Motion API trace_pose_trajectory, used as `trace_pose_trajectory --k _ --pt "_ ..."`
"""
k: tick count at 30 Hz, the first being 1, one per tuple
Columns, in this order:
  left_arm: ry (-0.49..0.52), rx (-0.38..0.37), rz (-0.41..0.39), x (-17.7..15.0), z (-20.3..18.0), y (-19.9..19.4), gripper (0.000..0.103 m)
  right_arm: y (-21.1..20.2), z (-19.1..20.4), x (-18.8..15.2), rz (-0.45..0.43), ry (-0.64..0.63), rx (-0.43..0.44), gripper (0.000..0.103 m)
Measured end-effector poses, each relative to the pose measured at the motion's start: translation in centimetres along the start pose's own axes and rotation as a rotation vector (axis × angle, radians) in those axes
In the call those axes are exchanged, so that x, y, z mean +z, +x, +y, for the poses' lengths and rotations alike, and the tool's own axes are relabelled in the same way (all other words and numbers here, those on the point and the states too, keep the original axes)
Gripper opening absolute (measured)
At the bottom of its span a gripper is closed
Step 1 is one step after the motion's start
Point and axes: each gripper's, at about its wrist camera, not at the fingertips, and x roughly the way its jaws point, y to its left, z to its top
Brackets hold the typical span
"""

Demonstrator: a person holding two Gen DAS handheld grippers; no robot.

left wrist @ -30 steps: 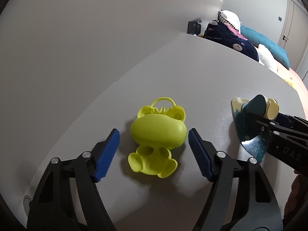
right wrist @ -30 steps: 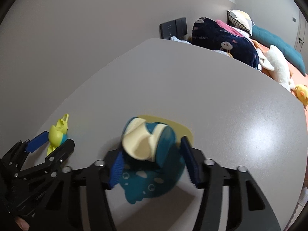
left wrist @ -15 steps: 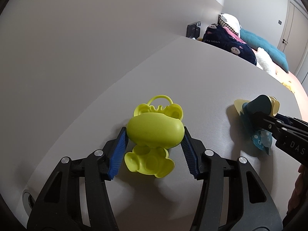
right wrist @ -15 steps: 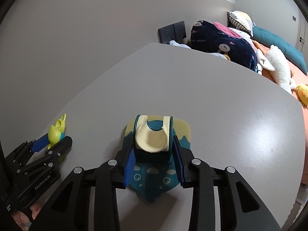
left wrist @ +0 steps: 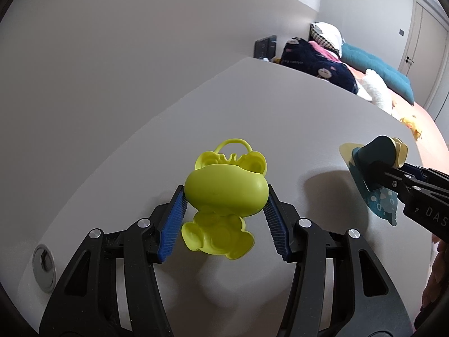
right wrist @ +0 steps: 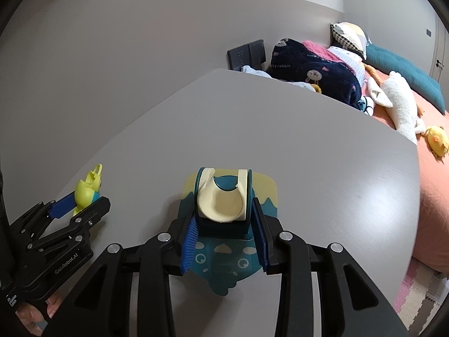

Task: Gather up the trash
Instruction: 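Lift and carry the yellow-green toy and teal cup toy over the black bin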

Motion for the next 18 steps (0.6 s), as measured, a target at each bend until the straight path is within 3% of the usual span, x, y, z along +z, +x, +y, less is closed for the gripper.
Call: trace_pose_trajectory --k 18 --pt "0.044 -0.047 -0.012 -3.8 -5.7 -5.4 0.054 -7.9 -3.2 -5.5 -0.037 0.017 0.003 0.037"
